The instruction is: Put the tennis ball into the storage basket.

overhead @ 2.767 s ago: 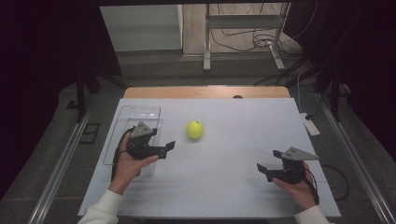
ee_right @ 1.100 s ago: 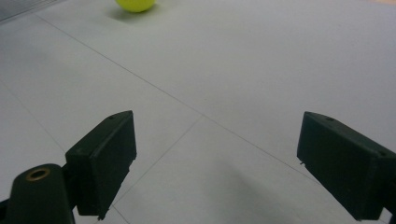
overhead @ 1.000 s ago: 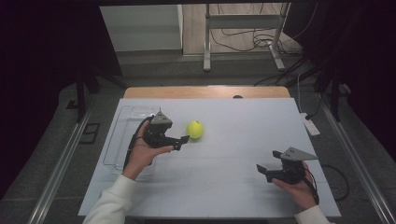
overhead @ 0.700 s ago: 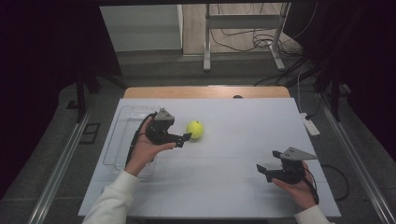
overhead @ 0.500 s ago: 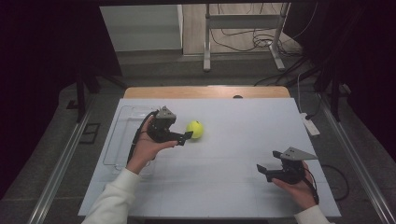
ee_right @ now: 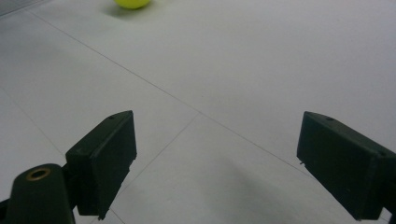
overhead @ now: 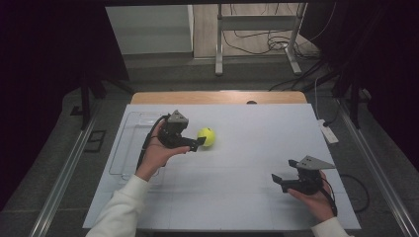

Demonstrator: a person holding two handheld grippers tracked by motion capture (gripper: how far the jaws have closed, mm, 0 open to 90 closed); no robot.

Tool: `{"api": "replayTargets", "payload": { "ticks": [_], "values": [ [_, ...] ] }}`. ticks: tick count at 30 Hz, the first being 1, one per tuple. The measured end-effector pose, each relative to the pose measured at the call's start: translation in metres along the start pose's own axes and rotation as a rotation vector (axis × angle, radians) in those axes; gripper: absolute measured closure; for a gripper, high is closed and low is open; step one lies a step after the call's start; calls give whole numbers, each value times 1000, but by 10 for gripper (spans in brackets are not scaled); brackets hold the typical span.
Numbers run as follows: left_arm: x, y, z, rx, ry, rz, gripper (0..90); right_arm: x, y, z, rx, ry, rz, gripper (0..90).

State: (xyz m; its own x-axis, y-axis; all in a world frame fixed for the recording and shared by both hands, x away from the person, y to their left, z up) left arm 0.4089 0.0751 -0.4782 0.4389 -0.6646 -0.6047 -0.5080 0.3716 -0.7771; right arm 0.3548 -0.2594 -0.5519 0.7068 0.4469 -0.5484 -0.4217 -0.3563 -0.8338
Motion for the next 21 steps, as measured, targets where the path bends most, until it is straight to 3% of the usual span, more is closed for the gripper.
{"api": "replayTargets", "payload": {
  "ticks": [18,21],
  "values": [
    [11,-5,7,-7,-10,30,117,0,0,0,-3,-2,2,126],
    [14,-7,8,-16,6,28,117,0,0,0,-1,-2,3,126]
  ]
}}
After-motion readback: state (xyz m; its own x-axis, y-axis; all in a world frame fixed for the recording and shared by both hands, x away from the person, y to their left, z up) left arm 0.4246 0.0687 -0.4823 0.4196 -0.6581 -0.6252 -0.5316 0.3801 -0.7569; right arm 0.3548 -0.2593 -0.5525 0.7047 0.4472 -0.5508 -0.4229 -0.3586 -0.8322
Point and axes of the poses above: each handheld gripper's, and its own axes: x roughly forward along the jaws, y roughly out of its underside, z roughly to its left, the point moved 8 cm from there along x, roughly forward along the jaws, and after that the axes turned 8 degrees about y, right-handed, at the moved point
